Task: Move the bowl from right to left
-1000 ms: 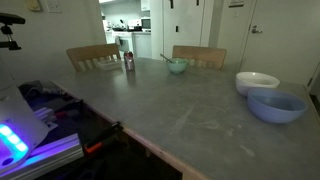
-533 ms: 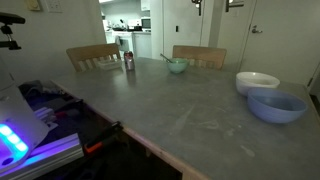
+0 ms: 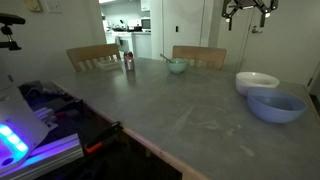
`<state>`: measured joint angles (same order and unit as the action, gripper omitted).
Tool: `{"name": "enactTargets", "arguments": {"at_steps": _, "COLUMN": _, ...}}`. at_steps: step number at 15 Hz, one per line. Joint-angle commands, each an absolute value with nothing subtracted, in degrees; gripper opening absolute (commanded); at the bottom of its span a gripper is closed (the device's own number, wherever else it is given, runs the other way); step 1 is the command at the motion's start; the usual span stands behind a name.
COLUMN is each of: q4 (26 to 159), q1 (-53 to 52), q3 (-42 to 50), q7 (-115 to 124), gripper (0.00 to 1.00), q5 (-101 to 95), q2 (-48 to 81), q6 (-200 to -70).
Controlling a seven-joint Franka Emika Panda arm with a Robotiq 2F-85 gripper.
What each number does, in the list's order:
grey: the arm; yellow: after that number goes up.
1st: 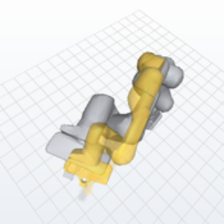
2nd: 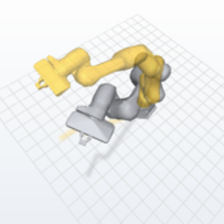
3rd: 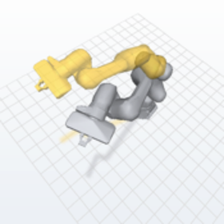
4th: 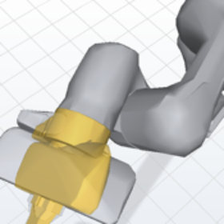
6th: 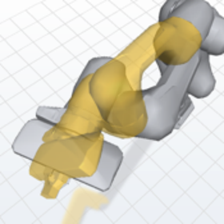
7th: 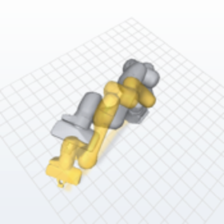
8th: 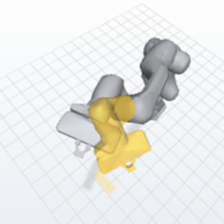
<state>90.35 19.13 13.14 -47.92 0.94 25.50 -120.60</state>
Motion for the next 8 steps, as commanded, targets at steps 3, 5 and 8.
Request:
{"name": "enactTargets", "arguments": {"at_steps": 3, "q4": 83.79, "q1": 24.58, "q3": 11.98, "q7": -46.32, "gripper": 1.00, "q5": 1.23, "q2": 31.88, "q6": -117.74}}
{"name": "enactTargets", "arguments": {"at_steps": 5, "q4": 86.11, "q1": 24.63, "q3": 11.53, "q7": -46.55, "gripper": 1.00, "q5": 0.16, "q2": 31.08, "q6": -119.94}}
{"name": "enactTargets", "arguments": {"at_steps": 8, "q4": 86.05, "q1": 25.03, "q3": 11.35, "q7": -46.73, "gripper": 1.00, "q5": 0.13, "q2": 31.21, "q6": -119.71}}
